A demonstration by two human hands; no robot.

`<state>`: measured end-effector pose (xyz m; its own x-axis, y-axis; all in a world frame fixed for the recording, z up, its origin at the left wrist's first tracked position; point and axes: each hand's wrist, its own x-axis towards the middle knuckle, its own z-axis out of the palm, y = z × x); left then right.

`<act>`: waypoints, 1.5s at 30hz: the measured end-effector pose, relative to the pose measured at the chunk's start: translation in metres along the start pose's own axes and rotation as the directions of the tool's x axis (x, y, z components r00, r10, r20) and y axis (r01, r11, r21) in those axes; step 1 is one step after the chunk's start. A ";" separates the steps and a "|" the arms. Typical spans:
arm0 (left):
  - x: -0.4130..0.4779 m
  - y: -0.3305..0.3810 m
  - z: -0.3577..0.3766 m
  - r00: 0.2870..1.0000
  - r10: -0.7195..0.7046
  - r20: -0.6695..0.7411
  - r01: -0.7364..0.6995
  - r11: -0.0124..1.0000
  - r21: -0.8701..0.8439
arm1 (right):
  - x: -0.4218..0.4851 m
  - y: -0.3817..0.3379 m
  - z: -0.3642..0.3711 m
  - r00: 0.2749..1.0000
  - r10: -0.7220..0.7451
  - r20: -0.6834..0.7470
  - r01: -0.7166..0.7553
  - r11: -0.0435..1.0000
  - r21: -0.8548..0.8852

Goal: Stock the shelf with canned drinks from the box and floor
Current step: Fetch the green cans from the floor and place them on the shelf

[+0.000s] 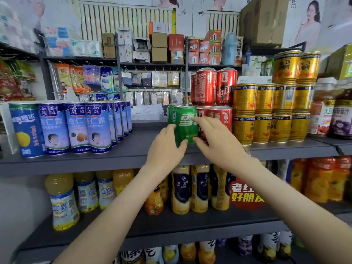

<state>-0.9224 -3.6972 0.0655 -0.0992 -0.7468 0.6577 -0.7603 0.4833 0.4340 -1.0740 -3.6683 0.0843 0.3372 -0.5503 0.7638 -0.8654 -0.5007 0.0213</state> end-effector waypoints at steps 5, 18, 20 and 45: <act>-0.097 0.000 0.003 0.975 0.106 -0.193 -0.101 0.994 0.033 | -0.092 -0.030 0.019 0.998 -0.057 -0.039 0.064 0.975 0.211; -0.479 -0.009 0.080 0.606 -0.794 0.049 0.770 0.600 0.218 | -0.354 -0.100 0.141 0.757 -0.319 0.571 -0.137 0.776 0.615; -0.534 -0.010 0.094 0.456 -0.887 0.078 0.855 0.460 0.240 | -0.405 -0.112 0.166 0.670 -0.354 0.652 -0.172 0.781 0.601; -1.035 -0.181 0.503 0.073 -0.937 0.342 0.967 0.150 0.207 | -1.035 -0.074 0.519 0.014 -0.301 0.954 0.172 0.940 0.294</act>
<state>-1.0044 -3.2415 -1.0033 0.4854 -0.6634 -0.5694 -0.3429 -0.7436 0.5740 -1.1665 -3.4082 -1.0429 0.6188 -0.4943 -0.6105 -0.6463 -0.7621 -0.0381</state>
